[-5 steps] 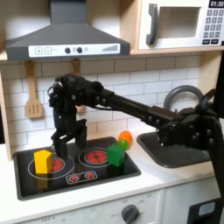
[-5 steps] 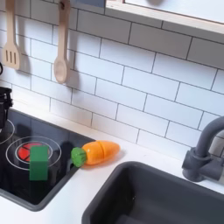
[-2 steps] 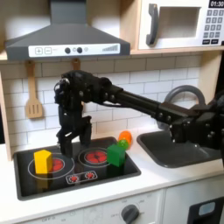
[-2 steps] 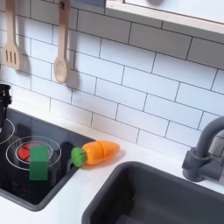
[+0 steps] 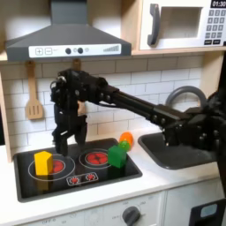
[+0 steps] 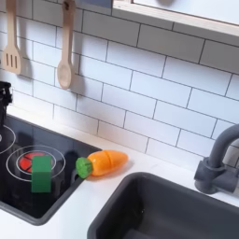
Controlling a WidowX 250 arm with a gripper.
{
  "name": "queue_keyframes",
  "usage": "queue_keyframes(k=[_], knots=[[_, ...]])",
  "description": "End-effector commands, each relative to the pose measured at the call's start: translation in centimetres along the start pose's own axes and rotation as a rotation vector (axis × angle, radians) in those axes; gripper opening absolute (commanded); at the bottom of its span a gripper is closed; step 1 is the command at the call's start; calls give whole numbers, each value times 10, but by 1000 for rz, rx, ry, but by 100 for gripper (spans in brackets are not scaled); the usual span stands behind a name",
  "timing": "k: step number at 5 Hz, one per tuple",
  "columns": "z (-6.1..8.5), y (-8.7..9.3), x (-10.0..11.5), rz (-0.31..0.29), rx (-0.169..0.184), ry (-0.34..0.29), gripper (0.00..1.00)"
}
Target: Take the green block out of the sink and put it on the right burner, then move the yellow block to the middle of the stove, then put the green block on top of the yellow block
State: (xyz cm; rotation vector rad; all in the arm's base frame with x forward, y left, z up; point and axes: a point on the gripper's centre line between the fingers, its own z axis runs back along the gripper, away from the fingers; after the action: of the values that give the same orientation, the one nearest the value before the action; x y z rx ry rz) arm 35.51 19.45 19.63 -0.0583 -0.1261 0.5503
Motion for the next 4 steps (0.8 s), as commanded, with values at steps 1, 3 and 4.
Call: queue_keyframes(k=[1, 3, 4], knots=[[-8, 22, 33, 85, 14, 16, 100], [-15, 33, 45, 76, 13, 45, 100], [-19, 37, 46, 74, 34, 50, 100]])
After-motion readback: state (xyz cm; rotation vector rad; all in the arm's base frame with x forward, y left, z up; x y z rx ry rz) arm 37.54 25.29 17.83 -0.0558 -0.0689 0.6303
